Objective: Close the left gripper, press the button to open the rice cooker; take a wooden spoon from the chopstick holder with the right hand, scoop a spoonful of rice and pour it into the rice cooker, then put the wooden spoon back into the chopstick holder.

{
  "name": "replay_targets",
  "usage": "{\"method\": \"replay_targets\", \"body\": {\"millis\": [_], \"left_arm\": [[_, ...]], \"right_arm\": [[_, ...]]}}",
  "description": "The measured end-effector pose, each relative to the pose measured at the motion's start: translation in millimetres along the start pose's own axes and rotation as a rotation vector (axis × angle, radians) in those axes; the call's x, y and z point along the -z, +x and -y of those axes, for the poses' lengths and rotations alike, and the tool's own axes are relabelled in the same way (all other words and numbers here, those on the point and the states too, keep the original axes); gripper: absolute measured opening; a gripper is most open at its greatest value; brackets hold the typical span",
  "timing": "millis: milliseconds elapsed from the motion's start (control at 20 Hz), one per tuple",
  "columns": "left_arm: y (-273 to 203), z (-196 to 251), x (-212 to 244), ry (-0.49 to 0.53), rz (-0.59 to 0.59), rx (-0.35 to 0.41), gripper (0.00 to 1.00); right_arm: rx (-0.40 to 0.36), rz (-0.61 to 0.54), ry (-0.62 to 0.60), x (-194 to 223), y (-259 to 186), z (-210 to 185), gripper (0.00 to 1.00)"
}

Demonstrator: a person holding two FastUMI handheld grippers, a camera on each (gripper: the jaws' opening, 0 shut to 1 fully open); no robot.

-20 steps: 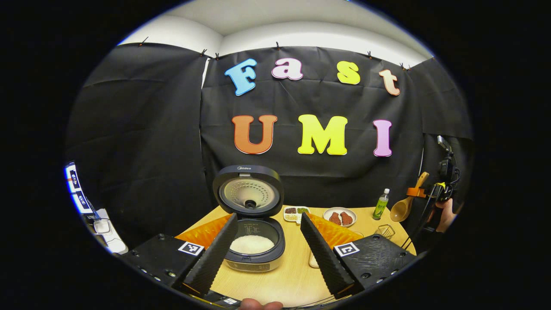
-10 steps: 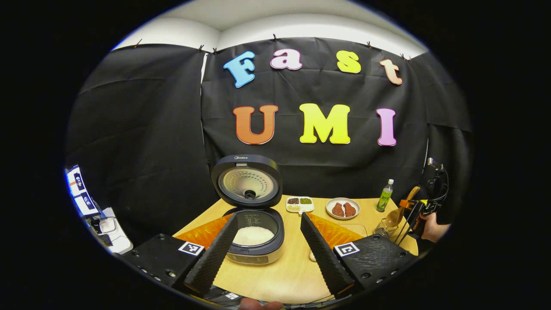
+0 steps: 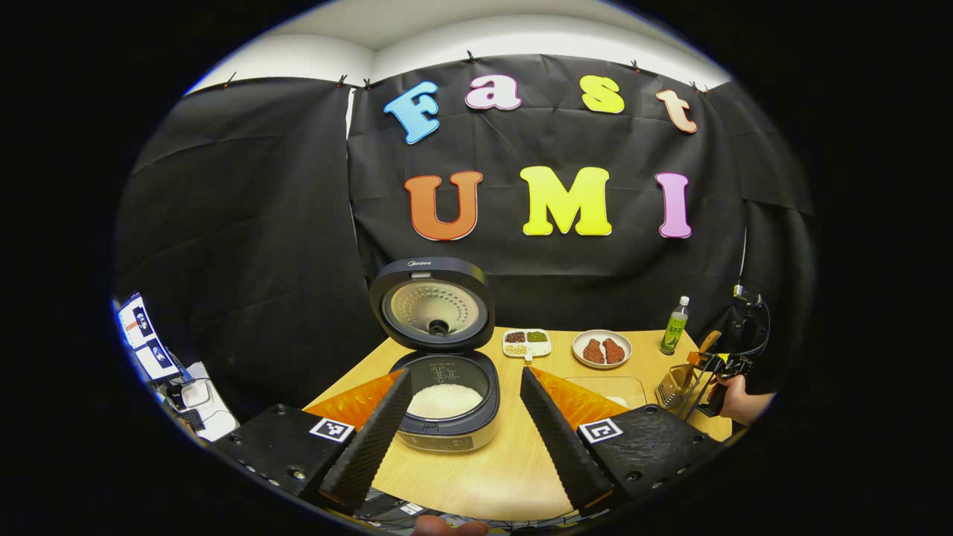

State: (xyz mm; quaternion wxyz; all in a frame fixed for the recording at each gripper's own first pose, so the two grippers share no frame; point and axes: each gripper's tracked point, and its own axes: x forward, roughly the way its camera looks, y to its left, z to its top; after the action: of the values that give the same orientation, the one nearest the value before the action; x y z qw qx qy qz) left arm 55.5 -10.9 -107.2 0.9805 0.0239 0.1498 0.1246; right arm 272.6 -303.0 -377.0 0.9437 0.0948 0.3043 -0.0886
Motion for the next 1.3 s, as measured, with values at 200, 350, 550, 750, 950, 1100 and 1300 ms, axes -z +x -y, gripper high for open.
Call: {"method": "replay_targets", "body": {"millis": [200, 350, 550, 750, 950, 1100, 1300], "left_arm": [[5.8, 2.6, -4.5, -0.015, 0.011, 0.014, 0.94], [10.7, 6.5, -10.6, -0.023, 0.029, 0.031, 0.94], [17.9, 8.7, -26.3, -0.034, 0.070, 0.050, 0.94], [24.3, 5.7, -38.0, -0.035, 0.101, 0.058, 0.94], [37.4, -8.6, -60.4, -0.058, 0.116, 0.053, 0.94], [52.2, -24.5, -83.6, -0.070, 0.127, 0.039, 0.94], [76.5, -39.6, -116.3, -0.111, 0.120, 0.052, 0.89]], "right_arm": [[0.005, 0.027, -0.015, -8.2, -8.5, 2.7, 0.23], [0.040, 0.060, -0.063, -21.3, -22.5, 10.4, 0.60], [0.073, 0.112, -0.081, -49.7, -46.0, 18.2, 0.81], [0.090, 0.170, -0.077, -82.1, -73.5, 19.4, 0.89], [0.089, 0.252, -0.129, -116.5, -108.6, 0.9, 0.96], [0.057, 0.316, -0.166, -135.7, -141.8, -29.4, 0.98], [-0.016, 0.368, -0.172, -144.4, -181.2, -74.0, 1.00]]}}
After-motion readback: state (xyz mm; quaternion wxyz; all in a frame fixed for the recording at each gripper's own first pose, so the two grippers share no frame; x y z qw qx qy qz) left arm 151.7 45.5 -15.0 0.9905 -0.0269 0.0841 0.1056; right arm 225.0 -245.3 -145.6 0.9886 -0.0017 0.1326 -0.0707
